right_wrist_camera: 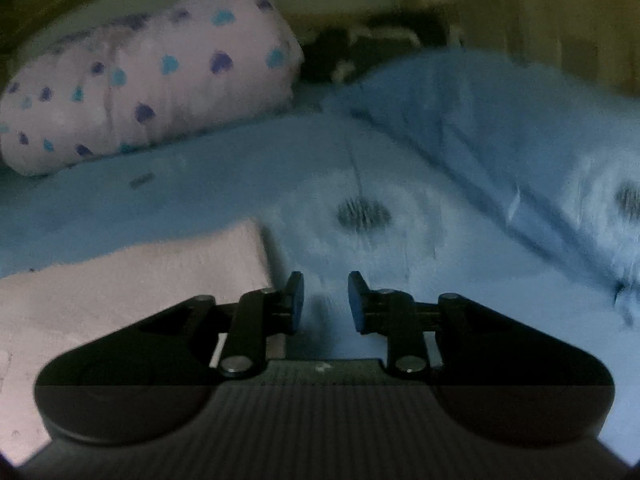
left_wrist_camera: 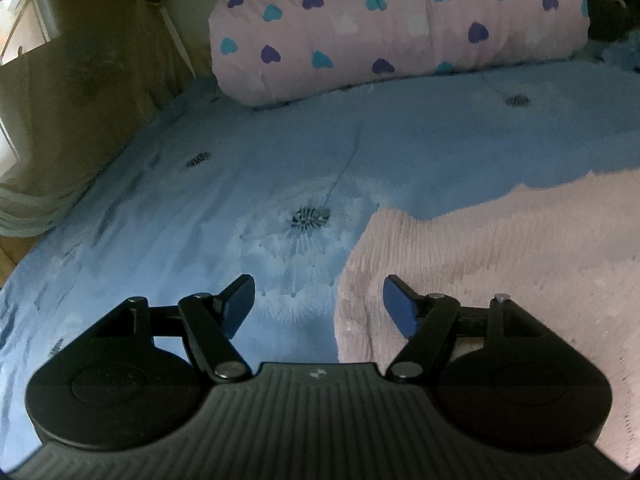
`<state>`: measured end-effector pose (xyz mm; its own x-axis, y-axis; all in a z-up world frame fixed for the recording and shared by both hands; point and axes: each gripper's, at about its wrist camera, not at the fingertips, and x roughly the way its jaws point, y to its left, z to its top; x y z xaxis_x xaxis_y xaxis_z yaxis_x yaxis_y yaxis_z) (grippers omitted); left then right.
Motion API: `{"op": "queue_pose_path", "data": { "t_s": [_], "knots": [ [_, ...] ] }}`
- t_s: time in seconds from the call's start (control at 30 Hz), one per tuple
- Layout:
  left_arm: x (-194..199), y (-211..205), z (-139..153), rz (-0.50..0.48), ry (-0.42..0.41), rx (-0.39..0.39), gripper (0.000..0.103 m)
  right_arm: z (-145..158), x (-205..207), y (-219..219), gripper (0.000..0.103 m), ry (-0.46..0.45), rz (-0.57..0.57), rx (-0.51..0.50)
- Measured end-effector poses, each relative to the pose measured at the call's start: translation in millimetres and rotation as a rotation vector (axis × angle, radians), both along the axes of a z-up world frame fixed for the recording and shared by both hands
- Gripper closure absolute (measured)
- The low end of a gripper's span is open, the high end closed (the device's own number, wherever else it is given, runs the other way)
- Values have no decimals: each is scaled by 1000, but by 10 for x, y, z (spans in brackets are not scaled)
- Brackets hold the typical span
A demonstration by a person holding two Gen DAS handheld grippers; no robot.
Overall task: Fold small clothes
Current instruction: 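Withdraw both grippers from the folded cardigan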
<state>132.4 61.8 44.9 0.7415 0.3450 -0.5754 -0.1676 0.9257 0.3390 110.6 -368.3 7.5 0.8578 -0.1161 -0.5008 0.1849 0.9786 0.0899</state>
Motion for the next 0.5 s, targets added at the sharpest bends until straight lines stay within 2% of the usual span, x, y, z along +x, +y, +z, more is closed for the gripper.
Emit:
{"op": "queue_pose_path", "data": {
  "t_s": [0.13, 0.23, 0.33, 0.4, 0.5],
  "knots": [
    [16, 83, -21, 32, 13, -35, 27, 129, -71, 108, 76, -66, 75, 5],
    [47, 168, -133, 51, 39, -30, 27, 46, -6, 222, 76, -2, 145, -6],
    [41, 243, -169, 53, 37, -61, 24, -177, 73, 277, 75, 92, 163, -50],
    [43, 284, -162, 58, 40, -85, 24, -200, 46, 258, 67, 72, 149, -48],
    [37, 305, -110, 61, 46, -120, 24, -120, 35, 182, 62, 88, 114, 4]
  ]
}}
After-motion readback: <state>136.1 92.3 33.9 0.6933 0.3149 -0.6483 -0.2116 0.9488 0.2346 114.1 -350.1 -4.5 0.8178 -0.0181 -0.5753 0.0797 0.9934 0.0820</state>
